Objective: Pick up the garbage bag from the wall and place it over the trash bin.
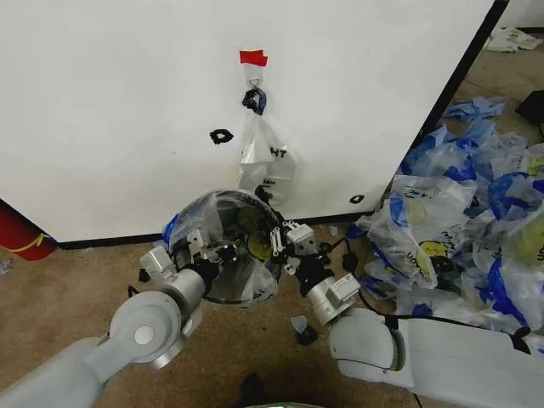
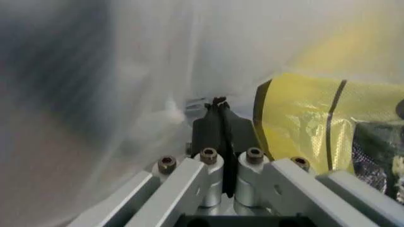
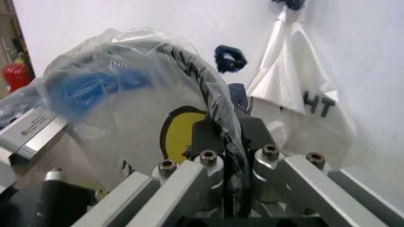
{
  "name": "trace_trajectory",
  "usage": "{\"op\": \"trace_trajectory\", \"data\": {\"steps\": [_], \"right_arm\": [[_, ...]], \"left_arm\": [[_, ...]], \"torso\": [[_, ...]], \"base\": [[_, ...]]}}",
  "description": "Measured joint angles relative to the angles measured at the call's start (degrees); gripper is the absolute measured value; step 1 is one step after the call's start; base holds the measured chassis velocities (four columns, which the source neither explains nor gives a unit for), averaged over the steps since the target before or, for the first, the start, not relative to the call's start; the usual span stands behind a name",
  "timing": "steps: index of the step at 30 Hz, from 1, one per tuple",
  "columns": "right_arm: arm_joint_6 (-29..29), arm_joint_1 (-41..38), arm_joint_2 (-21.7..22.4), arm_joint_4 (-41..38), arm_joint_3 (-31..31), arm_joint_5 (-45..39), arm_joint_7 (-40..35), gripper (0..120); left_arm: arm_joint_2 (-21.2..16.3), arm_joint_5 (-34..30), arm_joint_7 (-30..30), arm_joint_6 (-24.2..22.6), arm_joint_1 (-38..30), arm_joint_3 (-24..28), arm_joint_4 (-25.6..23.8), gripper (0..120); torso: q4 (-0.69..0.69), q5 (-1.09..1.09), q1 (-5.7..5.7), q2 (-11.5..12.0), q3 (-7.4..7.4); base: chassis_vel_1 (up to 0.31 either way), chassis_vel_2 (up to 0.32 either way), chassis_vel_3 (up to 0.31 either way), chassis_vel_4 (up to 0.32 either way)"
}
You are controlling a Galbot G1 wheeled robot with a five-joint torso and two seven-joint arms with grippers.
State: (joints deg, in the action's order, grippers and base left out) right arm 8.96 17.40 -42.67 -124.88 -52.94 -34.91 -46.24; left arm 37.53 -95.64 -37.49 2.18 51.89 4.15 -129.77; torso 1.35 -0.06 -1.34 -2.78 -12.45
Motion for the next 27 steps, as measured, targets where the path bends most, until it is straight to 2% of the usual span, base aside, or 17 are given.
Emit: {"op": "trace_trajectory", "data": {"steps": [8, 27], "right_arm": [[-1.03, -1.93, 0.48, -0.26, -2.02, 0.02, -0.01, 0], [-1.74, -2.76, 1.08, -1.36, -4.10, 0.66, 0.49, 0]], "left_arm": [[0.99, -2.86, -1.78, -0.08, -1.42, 0.70, 0.12, 0], [5.58, -3.20, -3.17, 0.24, -8.66, 7.02, 8.96, 0]], "torso": [[0.00, 0.01, 0.00, 0.00, 0.00], [0.00, 0.01, 0.00, 0.00, 0.00]], "base": [[0.000, 0.000, 0.000, 0.000], [0.000, 0.000, 0.000, 0.000]]}}
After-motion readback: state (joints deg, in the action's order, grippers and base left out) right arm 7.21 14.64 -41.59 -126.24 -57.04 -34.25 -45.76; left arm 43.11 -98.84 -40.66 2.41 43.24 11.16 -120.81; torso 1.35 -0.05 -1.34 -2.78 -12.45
